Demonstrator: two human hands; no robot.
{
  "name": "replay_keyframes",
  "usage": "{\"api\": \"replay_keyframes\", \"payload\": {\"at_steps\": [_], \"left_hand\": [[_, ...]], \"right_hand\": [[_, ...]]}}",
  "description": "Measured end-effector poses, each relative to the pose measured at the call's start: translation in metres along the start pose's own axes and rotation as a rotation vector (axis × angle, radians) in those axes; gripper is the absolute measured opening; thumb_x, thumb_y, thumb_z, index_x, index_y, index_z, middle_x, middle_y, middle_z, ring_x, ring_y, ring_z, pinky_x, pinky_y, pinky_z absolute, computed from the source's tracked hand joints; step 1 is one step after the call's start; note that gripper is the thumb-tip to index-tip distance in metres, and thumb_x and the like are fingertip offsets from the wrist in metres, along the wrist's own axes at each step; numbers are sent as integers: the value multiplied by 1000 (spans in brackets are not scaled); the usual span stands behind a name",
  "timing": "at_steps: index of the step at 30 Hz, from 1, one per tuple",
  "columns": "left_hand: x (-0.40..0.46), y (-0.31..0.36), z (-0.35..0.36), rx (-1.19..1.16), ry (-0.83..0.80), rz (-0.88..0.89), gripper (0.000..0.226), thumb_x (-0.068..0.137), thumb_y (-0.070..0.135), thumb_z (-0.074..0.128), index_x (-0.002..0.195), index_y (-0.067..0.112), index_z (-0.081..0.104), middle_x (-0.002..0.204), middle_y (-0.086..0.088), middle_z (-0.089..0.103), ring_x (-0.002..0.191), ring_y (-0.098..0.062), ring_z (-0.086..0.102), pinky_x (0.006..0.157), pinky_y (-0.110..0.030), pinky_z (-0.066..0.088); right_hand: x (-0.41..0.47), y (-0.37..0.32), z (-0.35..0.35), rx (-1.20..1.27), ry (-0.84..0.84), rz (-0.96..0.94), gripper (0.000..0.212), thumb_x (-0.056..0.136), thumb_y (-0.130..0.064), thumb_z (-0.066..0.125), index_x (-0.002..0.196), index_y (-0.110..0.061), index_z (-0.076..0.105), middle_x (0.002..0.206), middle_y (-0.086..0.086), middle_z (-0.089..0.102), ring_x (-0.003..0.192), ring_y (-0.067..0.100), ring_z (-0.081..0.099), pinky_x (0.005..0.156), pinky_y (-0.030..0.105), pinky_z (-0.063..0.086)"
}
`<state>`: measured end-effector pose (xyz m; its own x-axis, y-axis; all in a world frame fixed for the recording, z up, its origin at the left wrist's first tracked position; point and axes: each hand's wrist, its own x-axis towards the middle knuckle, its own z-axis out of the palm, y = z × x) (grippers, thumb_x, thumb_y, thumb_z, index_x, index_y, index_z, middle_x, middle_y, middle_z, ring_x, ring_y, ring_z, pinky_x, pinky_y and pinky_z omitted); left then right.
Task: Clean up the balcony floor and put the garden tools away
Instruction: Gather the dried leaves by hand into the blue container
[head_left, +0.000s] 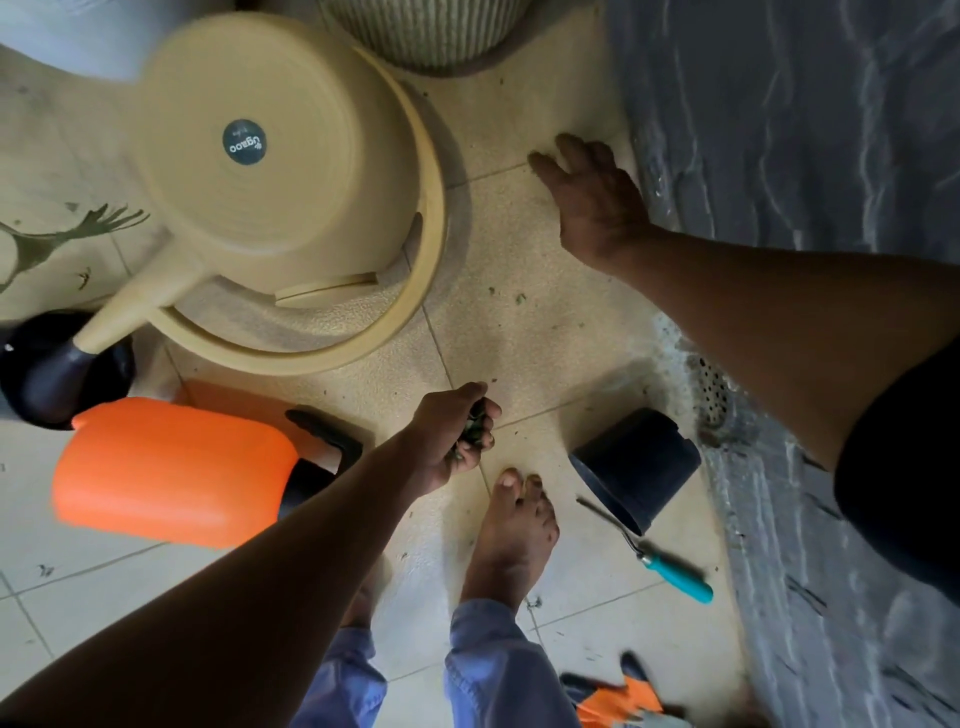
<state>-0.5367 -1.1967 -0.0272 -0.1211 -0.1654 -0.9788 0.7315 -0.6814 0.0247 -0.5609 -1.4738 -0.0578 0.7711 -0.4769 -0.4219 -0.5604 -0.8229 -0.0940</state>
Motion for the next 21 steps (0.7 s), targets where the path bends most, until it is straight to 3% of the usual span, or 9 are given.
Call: {"api": "replay_keyframes", "payload": {"at_steps": [5,11,15,18,21], "left_hand": [[-5,-6,-1,-14,-2,0,35,105,34,52,81,11,62,66,-1,51,54,-11,48,36,-15,27],[-9,-17,2,-12,6,-17,34,105,32,52,81,10,61,66,-3,51,54,-12,48,35,-16,27],[-11,-23,1,9,6,-27,34,105,31,52,80,11,61,64,-2,52,53,-12,48,35,-16,27],[-11,-25,-1,23,5,-31,34,105,32,52,79,12,62,64,-2,53,52,-12,49,35,-16,27],[-11,-24,-3,25,13,-33,35,105,32,53,79,11,63,65,-2,54,53,-12,49,35,-16,28]], "right_hand": [[-45,1,14,-56,8,36,61,81,7,62,140,-3,50,141,17,44,125,37,46,86,46,58],[-95,-9,47,0,-13,-21,40,81,9,62,118,-7,60,119,14,50,111,31,51,66,34,56],[-102,-26,61,124,46,30,27,84,6,67,109,-6,64,109,15,56,100,32,57,70,42,60],[-97,-39,59,268,80,64,30,86,3,65,114,-6,63,110,18,57,101,35,58,79,44,58],[-91,-53,53,330,70,64,46,87,-7,69,131,-11,56,120,17,53,110,32,54,79,39,56]]}}
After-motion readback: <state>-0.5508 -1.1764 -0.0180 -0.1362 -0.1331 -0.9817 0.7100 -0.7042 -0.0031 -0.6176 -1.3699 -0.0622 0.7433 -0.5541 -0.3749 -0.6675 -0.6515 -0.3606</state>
